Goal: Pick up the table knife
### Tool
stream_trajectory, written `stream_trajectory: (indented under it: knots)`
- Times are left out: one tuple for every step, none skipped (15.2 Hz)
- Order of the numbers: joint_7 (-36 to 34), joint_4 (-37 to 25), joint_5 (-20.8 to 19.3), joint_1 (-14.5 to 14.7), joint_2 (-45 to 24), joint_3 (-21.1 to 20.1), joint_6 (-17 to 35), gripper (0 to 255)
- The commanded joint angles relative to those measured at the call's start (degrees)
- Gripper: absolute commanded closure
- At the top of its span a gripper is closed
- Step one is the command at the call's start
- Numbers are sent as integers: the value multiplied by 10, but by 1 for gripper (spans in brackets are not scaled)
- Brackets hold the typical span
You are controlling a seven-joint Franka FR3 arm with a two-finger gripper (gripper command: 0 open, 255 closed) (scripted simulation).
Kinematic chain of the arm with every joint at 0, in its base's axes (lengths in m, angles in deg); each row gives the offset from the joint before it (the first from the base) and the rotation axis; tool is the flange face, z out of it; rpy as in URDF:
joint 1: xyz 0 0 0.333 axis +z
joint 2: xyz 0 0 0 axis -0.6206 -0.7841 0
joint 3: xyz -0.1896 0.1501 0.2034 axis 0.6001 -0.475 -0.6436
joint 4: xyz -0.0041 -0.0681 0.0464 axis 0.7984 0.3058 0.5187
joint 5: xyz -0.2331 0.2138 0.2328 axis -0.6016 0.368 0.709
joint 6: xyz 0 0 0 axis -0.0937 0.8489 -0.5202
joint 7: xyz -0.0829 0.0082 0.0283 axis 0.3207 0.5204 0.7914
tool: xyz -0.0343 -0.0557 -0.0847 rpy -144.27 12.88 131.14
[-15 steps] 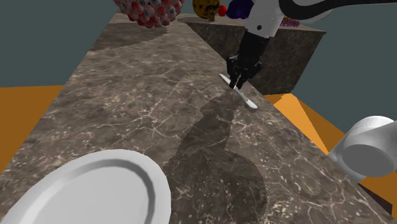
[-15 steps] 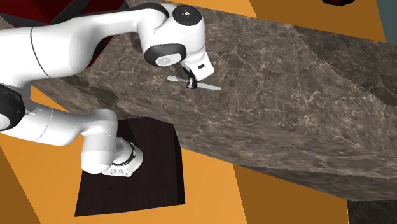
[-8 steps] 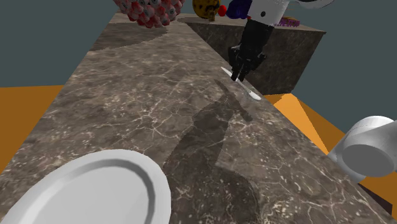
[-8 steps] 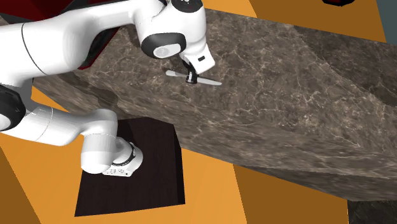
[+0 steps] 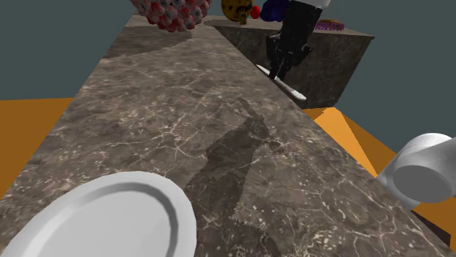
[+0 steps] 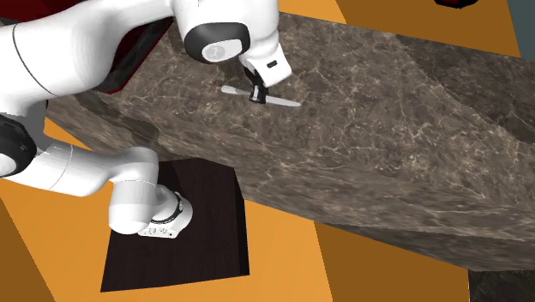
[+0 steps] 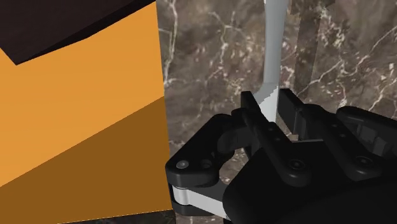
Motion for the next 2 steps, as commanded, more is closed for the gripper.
stream_trajectory:
  knots:
    - [-2,-11,-1,-1,-3,0,-8,255]
    - [-2,-11,-1,-1,-3,0,-8,255]
